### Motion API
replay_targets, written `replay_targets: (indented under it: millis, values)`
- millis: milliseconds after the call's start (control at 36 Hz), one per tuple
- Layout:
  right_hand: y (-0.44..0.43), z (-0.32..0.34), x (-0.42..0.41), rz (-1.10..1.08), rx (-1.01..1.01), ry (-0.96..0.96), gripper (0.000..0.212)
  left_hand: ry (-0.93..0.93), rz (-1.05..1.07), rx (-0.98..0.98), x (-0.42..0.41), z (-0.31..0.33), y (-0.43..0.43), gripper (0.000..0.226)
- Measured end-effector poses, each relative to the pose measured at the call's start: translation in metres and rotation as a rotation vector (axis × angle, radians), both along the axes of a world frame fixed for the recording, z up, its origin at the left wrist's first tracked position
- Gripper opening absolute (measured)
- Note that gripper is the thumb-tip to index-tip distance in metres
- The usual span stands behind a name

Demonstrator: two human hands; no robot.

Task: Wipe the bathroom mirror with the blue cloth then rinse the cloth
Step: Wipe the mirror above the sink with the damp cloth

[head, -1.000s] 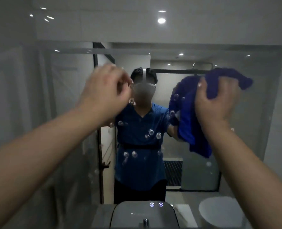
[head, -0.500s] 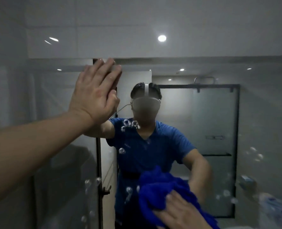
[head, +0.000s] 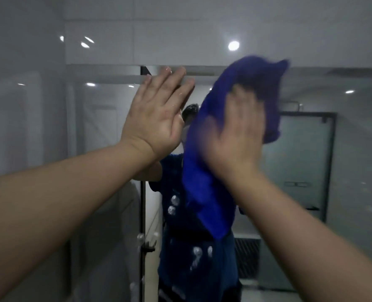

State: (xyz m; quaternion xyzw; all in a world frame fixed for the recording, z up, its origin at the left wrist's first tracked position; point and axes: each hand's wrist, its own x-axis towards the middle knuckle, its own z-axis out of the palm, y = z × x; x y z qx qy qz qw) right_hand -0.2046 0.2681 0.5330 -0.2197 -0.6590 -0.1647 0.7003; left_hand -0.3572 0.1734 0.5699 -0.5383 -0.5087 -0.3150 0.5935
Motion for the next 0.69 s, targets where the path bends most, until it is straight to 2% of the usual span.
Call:
replay_targets:
  millis: [83,167,222,278,306,361,417,444,472,583,639,694]
  values:
    - [-0.018,-0.082,-0.021,0.055,0.087,-0.233,0.063,0.007,-0.021,0.002,-0.001,0.001,0.001,0.072]
    - [-0.026,-0.190,-0.020,0.080,0.099,-0.646,0.063,-0.002,0.001,-0.009,-0.001,0.000,0.000,0.072]
    - [-0.009,-0.254,-0.013,-0.087,0.216,-0.938,0.062,-0.007,0.004,-0.010,-0.003,-0.001,-0.001,0.071]
    - [0.022,-0.289,0.002,-0.250,0.376,-1.040,0.072,-0.004,0.010,-0.009,-0.002,-0.003,-0.002,0.070]
    - [0.030,-0.291,0.011,-0.269,0.403,-1.018,0.075,-0.004,0.015,-0.007,-0.003,-0.003,-0.001,0.070]
    - [0.034,-0.278,0.028,-0.185,0.405,-0.902,0.067,-0.002,0.028,-0.007,-0.002,-0.004,-0.002,0.071]
    - [0.022,-0.242,0.043,-0.016,0.299,-0.767,0.050,0.004,0.043,-0.002,-0.002,-0.004,-0.002,0.071]
    - [0.017,-0.216,0.049,0.035,0.217,-0.652,0.036,0.002,0.054,-0.001,-0.003,-0.005,-0.002,0.071]
    - [0.015,-0.187,0.053,0.051,0.146,-0.520,0.032,0.001,0.063,0.002,-0.003,-0.005,-0.002,0.071]
    - [0.026,-0.077,0.050,-0.017,-0.057,-0.013,0.048,-0.015,0.091,0.035,0.001,-0.012,-0.006,0.069]
    - [0.027,-0.051,0.030,-0.076,-0.156,0.197,0.068,-0.026,0.081,0.043,0.003,-0.013,-0.008,0.067]
    - [0.022,-0.049,-0.001,-0.153,-0.178,0.304,0.071,-0.002,0.074,0.081,0.005,-0.013,-0.007,0.066]
